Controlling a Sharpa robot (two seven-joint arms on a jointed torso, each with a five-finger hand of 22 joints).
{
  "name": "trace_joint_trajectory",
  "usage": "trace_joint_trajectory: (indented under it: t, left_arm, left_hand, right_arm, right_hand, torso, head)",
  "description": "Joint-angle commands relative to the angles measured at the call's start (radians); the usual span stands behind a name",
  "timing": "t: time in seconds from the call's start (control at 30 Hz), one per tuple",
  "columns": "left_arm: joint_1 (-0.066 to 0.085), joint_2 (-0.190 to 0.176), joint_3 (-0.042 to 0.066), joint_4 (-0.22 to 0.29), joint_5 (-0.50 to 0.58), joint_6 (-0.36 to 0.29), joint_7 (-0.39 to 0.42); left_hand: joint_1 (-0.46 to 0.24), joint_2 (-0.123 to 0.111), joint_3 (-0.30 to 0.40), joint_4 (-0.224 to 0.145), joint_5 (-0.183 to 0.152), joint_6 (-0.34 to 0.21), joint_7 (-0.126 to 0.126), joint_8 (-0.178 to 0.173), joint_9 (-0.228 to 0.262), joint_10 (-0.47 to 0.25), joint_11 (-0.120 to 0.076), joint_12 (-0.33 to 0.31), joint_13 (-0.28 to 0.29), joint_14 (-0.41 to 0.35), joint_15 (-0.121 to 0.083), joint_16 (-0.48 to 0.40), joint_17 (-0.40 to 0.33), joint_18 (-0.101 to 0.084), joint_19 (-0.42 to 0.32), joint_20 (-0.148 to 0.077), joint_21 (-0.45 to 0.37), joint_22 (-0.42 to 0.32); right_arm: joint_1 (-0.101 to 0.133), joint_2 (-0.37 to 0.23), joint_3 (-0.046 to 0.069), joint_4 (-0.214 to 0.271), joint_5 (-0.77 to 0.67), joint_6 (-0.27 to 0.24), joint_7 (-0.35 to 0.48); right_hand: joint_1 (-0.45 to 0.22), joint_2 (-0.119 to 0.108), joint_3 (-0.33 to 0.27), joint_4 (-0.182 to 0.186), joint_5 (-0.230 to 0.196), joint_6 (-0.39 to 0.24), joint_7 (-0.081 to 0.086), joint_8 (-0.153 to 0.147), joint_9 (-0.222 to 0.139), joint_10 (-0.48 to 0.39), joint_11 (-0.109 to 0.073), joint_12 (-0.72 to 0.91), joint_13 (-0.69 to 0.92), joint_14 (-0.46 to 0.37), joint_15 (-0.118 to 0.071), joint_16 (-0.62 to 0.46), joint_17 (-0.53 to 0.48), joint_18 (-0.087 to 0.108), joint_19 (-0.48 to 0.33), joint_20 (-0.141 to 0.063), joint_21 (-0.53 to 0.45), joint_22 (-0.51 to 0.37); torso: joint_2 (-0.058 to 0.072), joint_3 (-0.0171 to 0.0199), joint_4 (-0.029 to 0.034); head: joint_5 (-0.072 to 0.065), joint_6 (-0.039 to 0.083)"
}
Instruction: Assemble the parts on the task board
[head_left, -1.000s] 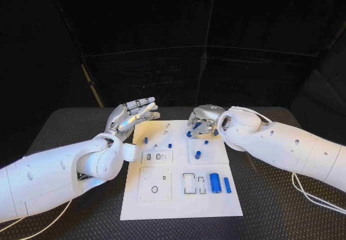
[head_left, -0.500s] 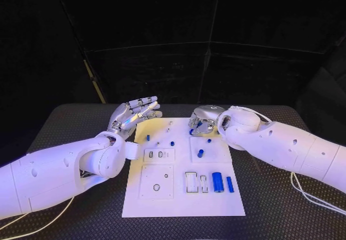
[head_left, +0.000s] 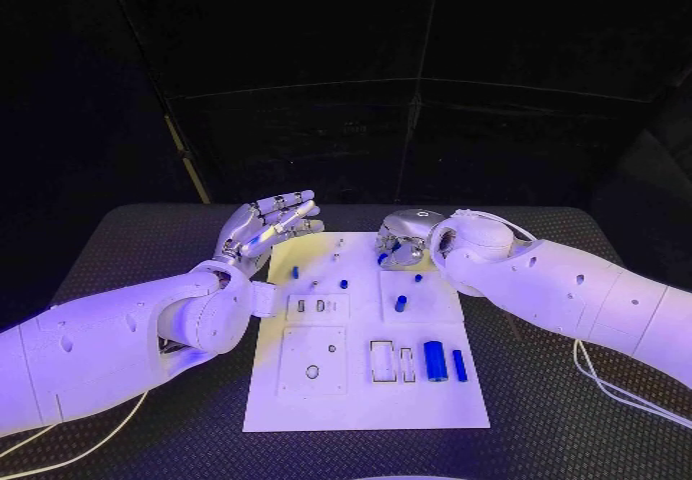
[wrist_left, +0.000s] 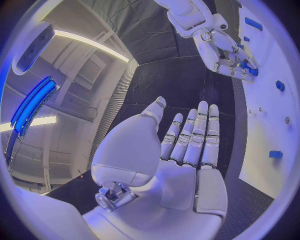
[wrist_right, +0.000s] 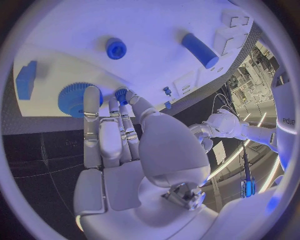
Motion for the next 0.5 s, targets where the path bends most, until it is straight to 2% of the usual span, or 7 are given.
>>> trace_joint_trajectory:
  t: [0.03,0.33,0.5]
  left_arm:
    - [0.002,0.001,0.001,0.000,-0.007,0.015,0.003]
    - [0.002,0.002,0.001,-0.002,-0.007,0.016,0.001]
    - [0.002,0.002,0.001,-0.003,-0.007,0.017,0.000]
  left_hand:
    - [0.004,0.003,0.001,-0.006,0.001,0.007,0.090,0.006,0.001,0.007,0.000,0.004,0.000,0.008,0.001,-0.005,-0.001,0.017,0.007,0.001,0.005,-0.001]
    - [0.004,0.003,0.001,-0.006,0.001,0.007,0.090,0.006,0.001,0.007,0.000,0.004,0.000,0.009,0.001,-0.005,-0.002,0.017,0.008,0.001,0.005,-0.002]
    - [0.004,0.003,0.001,-0.006,0.001,0.007,0.090,0.006,0.001,0.007,0.000,0.004,0.000,0.009,0.001,-0.006,-0.002,0.017,0.008,0.001,0.005,-0.002]
  right_arm:
    - [0.002,0.003,0.000,-0.003,-0.006,0.017,0.009]
    - [0.002,0.012,0.000,-0.014,-0.006,0.029,0.010]
    - [0.002,0.012,0.000,-0.012,-0.006,0.010,0.015]
  right_hand:
    - [0.007,0.004,0.016,0.000,-0.001,0.012,0.002,0.002,0.001,0.011,0.000,0.006,-0.001,0.034,0.000,0.008,0.002,0.013,-0.009,0.000,0.010,0.003]
    - [0.006,-0.007,0.067,0.002,-0.001,0.034,0.005,0.004,0.001,0.026,0.000,0.004,-0.001,0.031,0.001,0.018,0.006,0.013,-0.018,0.000,0.027,0.013]
    - [0.008,-0.012,0.103,0.004,-0.002,0.059,0.010,0.010,0.003,0.035,0.001,0.003,-0.001,0.031,0.001,0.024,0.011,0.013,-0.023,0.001,0.038,0.019]
  torso:
    - [0.002,0.0000,-0.0006]
    - [0.004,0.0004,-0.0015]
    - [0.004,0.0001,-0.0016]
  head:
    - [0.002,-0.003]
    - [0.002,-0.007]
    - [0.003,-0.009]
